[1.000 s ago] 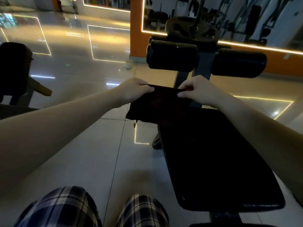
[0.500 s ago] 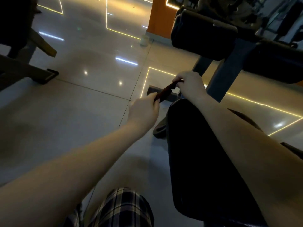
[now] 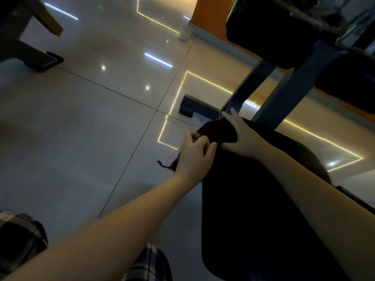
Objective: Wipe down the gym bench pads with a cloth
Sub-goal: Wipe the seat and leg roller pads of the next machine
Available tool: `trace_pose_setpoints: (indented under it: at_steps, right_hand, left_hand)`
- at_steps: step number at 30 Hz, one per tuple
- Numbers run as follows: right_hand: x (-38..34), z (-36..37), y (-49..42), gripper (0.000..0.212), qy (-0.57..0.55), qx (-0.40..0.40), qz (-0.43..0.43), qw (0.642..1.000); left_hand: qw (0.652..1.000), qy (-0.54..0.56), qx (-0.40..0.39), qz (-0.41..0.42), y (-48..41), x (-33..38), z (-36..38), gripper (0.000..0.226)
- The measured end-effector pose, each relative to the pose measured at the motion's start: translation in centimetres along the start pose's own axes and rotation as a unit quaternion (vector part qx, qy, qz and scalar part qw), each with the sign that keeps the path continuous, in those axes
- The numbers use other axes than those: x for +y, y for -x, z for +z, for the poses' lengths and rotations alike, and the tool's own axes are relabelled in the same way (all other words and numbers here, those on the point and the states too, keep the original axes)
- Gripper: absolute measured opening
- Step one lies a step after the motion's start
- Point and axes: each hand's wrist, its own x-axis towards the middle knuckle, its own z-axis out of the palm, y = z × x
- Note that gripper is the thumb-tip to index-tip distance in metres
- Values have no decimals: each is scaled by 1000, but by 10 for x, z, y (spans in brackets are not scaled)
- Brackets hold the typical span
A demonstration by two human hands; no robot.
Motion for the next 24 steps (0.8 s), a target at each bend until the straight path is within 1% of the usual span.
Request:
trace_pose_setpoints:
  at_steps: [1, 2, 3, 4, 5, 6, 9, 10, 12, 13, 14, 15, 16, 17, 18, 19, 21, 22, 24]
  right_hand:
    - [4, 2, 3, 103, -13, -35, 49, 998]
    - [8, 4, 5, 113, 4, -70, 90, 994]
    - [14, 7, 7, 118, 35, -98, 114, 988]
    - [19, 10, 9, 120, 52, -114, 121, 985]
    - [22, 12, 9, 120, 48, -117, 115, 985]
    - [23, 14, 10, 119, 34, -112, 106, 987]
    - [23, 16, 10, 116, 24, -101, 96, 990]
    - [22, 15, 10, 115, 20, -104, 98, 990]
    - [19, 14, 11, 115, 22, -110, 101, 989]
    - [17, 13, 12, 115, 23, -112, 103, 988]
    - [16, 13, 12, 115, 20, -113, 105, 988]
    - [15, 12, 13, 115, 17, -112, 105, 988]
    - [15, 12, 14, 115, 16, -110, 104, 988]
    - [15, 14, 13, 116, 16, -109, 102, 989]
    - [15, 14, 13, 117, 16, -111, 102, 989]
    - [16, 15, 12, 117, 16, -109, 103, 989]
    - [16, 15, 11, 119, 27, -114, 104, 988]
    - [17, 16, 10, 120, 32, -118, 108, 987]
    - [17, 15, 8, 121, 35, -128, 116, 984]
  left_hand:
    - [1000, -21, -10, -4, -9, 0, 2, 10]
    - [999, -32, -24, -7, -19, -2, 6, 20]
    - [999, -30, -41, -10, -29, -5, 9, 35]
    - [998, -16, -53, -13, -39, -7, 14, 50]
    - [998, 1, -66, -15, -47, -10, 19, 60]
    - [997, 33, -74, -17, -51, -13, 24, 64]
    - [981, 175, -63, -57, -48, -20, 38, 56]
    - [973, 207, -62, -77, -47, -23, 36, 54]
    - [959, 256, -61, -104, -48, -34, 24, 48]
    - [956, 263, -49, -123, -53, -44, 15, 45]
    - [958, 245, -31, -148, -59, -55, 7, 41]
    - [966, 189, -10, -175, -65, -72, 0, 38]
    - [974, 103, 0, -200, -67, -90, -4, 37]
    - [976, 6, -18, -217, -69, -111, -7, 34]
    - [968, -83, -72, -228, -70, -130, -7, 31]
    - [946, -168, -148, -233, -72, -149, -3, 30]
    - [873, -322, -290, -223, -73, -176, 8, 33]
    - [837, -378, -341, -200, -75, -189, 17, 36]
    - [781, -450, -412, -138, -75, -217, 34, 46]
